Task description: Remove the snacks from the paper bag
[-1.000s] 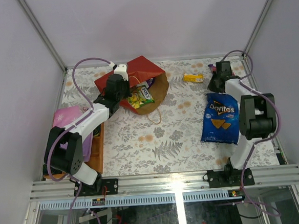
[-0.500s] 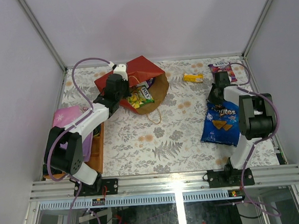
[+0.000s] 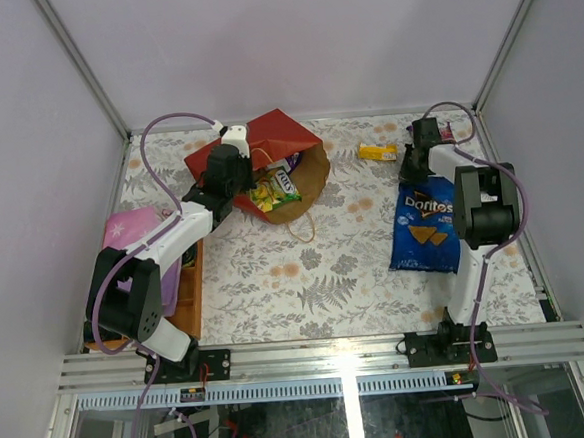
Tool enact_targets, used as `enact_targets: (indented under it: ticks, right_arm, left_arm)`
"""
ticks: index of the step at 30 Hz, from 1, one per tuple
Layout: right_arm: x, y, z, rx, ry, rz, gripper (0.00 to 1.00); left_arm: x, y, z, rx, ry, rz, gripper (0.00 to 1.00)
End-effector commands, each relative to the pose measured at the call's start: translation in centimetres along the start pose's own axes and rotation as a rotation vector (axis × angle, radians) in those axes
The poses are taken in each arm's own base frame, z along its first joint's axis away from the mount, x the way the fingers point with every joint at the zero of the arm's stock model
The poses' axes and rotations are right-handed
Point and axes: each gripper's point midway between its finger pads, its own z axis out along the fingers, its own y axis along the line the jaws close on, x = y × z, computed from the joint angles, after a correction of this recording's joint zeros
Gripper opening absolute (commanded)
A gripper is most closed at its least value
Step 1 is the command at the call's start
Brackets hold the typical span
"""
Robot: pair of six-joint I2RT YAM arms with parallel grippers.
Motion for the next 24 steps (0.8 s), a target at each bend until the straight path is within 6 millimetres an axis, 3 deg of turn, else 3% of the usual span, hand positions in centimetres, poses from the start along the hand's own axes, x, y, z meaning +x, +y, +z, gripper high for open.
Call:
enact_targets:
  ticks: [1,4,8,10,13,15,20,24]
  right_arm:
    - [-0.9,4.0,0.0,-0.123,0.02,-0.075,0.17]
    - [-2.0,6.7,-2.1,-0.189,-0.026,-0.126,0.25]
    - [-3.4,8.4,-8.2,-0.245,-0.175,-0.128,0.62]
    - [-2.8,8.0,-11.1,-0.256,-0.218,-0.099,0.72]
    - [-0.2,6.5,-13.8,-0.213,-0.232,-0.061,0.81]
    - [2.7,5.8,-14.6,-0.172,-0.206,-0.066,0.84]
    - [11.2,3.4,-13.1,-0.085,-0.094,-0.036,0.85]
    - [14.8,1.9,-12.8,-0.093,-0.051,0.037,0.78]
  left_arm:
    - [-0.6,1.0,0.1,-0.034,-0.007,0.012,0.0]
    - [-0.6,1.2,0.1,-0.042,-0.007,0.016,0.0]
    - [-0.5,1.3,0.2,-0.046,-0.006,0.018,0.0]
    - [-0.5,1.2,0.2,-0.045,-0.006,0.018,0.0]
    - [-0.5,1.1,0.3,-0.037,-0.007,0.015,0.0]
    - [-0.5,0.8,0.3,-0.026,-0.006,0.011,0.0]
    - [-0.5,0.9,0.2,-0.025,-0.005,0.007,0.0]
    - [-0.9,0.9,-0.3,-0.026,-0.017,0.007,0.0]
